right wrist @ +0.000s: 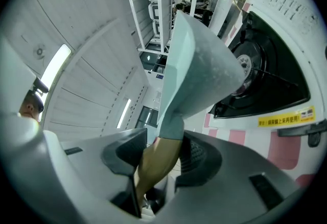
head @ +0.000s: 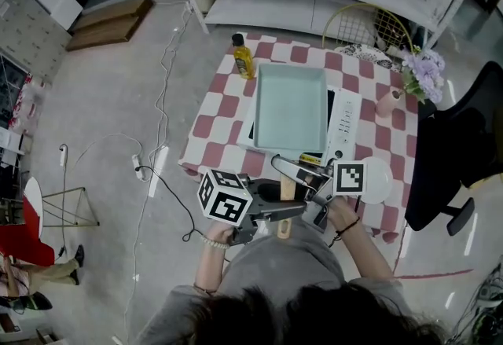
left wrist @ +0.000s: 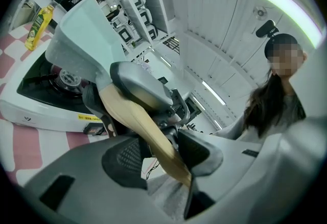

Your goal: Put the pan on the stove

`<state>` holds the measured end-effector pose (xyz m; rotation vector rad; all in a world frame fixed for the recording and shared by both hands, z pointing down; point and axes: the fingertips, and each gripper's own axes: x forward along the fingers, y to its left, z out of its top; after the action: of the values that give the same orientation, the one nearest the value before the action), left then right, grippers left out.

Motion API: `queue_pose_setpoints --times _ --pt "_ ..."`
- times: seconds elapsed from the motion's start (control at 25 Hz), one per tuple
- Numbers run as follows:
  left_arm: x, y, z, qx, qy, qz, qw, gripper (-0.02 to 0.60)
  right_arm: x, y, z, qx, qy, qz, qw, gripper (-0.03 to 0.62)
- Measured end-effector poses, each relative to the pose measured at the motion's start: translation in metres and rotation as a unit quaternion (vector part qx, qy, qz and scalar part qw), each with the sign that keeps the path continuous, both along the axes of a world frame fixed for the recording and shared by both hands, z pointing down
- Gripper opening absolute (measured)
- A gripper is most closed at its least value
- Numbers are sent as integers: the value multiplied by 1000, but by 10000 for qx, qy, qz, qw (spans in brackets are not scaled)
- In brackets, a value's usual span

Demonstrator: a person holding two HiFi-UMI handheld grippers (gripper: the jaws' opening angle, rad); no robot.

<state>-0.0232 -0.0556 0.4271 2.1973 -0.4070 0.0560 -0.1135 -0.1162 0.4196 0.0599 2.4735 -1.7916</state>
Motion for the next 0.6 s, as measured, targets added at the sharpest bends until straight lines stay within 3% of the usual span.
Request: queue_pose_setpoints --times 0.6 --pt "-11 -44 6 -154 -71 -1 9999 200 -12 -44 5 -69 -96 -55 9999 190"
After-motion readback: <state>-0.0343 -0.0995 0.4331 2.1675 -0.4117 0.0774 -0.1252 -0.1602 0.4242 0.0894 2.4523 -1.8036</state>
